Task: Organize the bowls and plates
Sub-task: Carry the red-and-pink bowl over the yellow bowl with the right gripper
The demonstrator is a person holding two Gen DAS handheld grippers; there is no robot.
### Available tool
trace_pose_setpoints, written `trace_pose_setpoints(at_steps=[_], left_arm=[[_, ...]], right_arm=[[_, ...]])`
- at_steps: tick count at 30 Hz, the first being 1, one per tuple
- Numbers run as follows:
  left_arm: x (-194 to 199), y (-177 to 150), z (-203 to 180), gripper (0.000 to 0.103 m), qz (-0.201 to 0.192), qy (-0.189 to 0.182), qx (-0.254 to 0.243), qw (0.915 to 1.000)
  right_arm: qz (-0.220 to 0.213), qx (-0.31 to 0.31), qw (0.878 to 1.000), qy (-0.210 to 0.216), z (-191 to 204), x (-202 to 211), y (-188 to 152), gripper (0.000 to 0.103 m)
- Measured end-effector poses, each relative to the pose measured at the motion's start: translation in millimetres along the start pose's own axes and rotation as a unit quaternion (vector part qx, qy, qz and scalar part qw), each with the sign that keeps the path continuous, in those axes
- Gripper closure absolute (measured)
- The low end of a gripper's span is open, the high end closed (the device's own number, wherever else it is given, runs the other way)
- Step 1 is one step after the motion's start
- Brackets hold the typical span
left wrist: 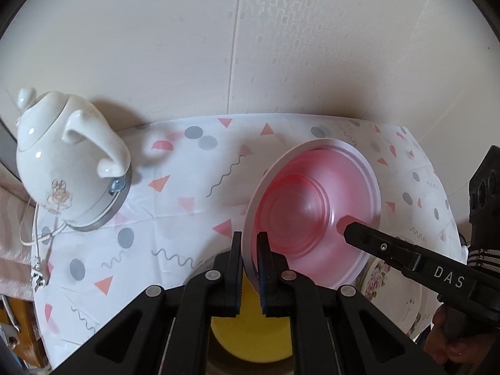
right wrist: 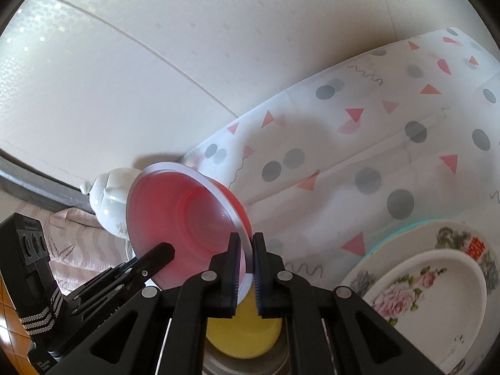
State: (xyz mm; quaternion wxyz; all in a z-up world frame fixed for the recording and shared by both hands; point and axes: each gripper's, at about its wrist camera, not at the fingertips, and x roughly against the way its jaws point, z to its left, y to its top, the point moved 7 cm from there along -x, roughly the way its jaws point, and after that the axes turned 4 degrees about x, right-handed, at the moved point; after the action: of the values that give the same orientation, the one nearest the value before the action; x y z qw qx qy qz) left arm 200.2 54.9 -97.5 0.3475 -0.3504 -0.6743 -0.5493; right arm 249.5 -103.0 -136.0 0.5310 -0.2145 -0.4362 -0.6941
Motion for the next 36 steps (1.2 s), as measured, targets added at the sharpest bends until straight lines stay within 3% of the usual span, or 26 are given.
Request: trace_pose_setpoints(at_steps=[36], left_arm=[[-1,-56,21,0.094,0.046,0.005,0.001,0.9989]], right_arm=[[0.054,0.000,0.998,-0.007,9,-3,-62,0.094]])
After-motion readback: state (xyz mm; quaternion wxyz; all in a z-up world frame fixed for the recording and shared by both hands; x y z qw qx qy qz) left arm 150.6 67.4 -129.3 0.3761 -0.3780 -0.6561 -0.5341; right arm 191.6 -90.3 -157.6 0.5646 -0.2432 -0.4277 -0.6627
